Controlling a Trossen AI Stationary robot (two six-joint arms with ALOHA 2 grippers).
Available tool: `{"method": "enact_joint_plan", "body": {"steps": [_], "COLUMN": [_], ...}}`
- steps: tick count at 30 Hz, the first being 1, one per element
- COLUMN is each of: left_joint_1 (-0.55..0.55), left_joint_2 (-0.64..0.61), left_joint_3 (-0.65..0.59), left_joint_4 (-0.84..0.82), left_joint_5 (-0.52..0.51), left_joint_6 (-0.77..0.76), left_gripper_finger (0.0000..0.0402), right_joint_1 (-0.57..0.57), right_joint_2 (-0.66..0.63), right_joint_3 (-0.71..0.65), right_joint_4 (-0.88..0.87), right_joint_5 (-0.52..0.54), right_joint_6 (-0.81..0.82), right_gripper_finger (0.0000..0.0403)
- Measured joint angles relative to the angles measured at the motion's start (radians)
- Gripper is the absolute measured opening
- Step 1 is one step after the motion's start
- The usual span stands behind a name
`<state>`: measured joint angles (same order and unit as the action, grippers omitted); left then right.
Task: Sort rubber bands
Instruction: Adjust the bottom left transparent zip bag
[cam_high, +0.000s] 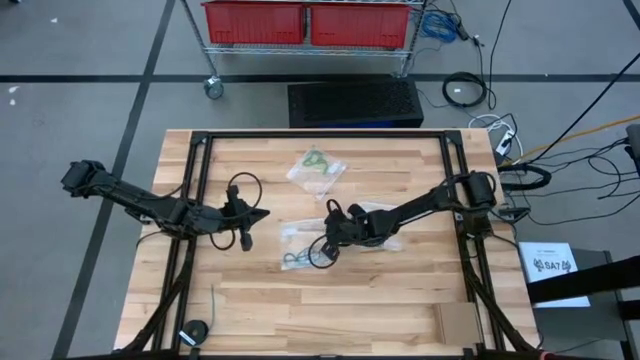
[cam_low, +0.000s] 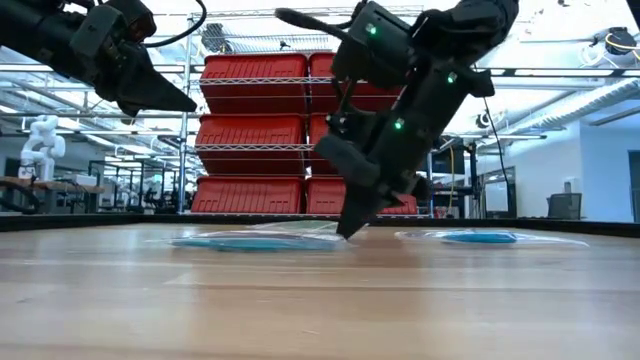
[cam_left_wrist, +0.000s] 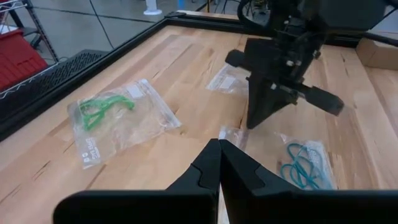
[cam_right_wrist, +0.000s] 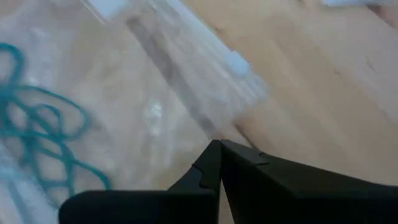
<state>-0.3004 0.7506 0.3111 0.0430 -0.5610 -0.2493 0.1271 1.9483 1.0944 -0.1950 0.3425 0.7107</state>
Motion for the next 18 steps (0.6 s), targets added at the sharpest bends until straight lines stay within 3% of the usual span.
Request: {"method": "enact_joint_plan", "body": {"steps": [6, 12, 18], "left_joint_1": [0.000, 0.000, 0.000], "left_joint_2": [0.000, 0.000, 0.000], "left_joint_3": [0.000, 0.000, 0.000], "left_joint_4": [-0.001, 0.001, 0.001], "left_joint_5": [0.000, 0.000, 0.000], "left_joint_6": [0.000, 0.000, 0.000], "left_gripper_finger": [0.0011, 0.0011, 0.0011], "right_joint_1": [-0.002, 0.014, 0.000], "right_joint_2": [-0.032, -0.028, 0.042], "right_joint_3": [-0.006, -0.003, -0.004], "right_joint_4": [-0.086, 0.143, 0.181], "right_joint_5": [0.025, -0.071, -0.068], "right_joint_6": [-0.008, -0.103, -0.101], "right_gripper_finger": [0.0000, 0.0000, 0.0000]}}
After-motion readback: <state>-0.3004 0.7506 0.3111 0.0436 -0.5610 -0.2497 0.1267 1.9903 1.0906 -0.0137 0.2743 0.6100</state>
